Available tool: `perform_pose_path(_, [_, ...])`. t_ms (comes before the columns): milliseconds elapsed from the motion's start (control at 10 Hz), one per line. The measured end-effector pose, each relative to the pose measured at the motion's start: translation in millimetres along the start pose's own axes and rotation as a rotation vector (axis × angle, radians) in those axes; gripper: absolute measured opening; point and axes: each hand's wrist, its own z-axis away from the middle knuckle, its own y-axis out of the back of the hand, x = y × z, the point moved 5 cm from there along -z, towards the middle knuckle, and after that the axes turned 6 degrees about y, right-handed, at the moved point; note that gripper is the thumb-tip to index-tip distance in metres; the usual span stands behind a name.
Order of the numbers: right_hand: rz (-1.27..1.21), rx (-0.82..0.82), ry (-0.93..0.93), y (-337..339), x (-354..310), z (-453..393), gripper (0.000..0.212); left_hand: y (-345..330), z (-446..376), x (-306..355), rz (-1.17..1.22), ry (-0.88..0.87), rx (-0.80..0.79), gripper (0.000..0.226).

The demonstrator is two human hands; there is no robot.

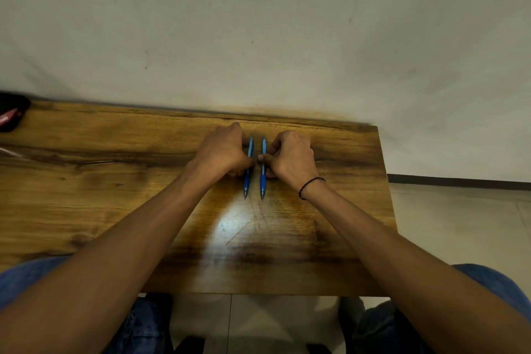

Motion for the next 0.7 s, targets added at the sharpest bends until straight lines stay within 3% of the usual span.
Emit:
perform_pose_path(400, [-0.068,0.001,-0.061,3,7,-5,0.033,5,-2,-3,0.043,-0.009,0.054,0.028])
perform_pose_path(600, [-0.123,0.133,0.046,19,3,2,0.02,18,8,-17,-0.013,-0.027,0.219,0.028])
perform_pose_path(700, [-0.102,0.199,0.129,29,-1,6,0.017,24,22,-42,0.102,-0.107,0.344,0.021])
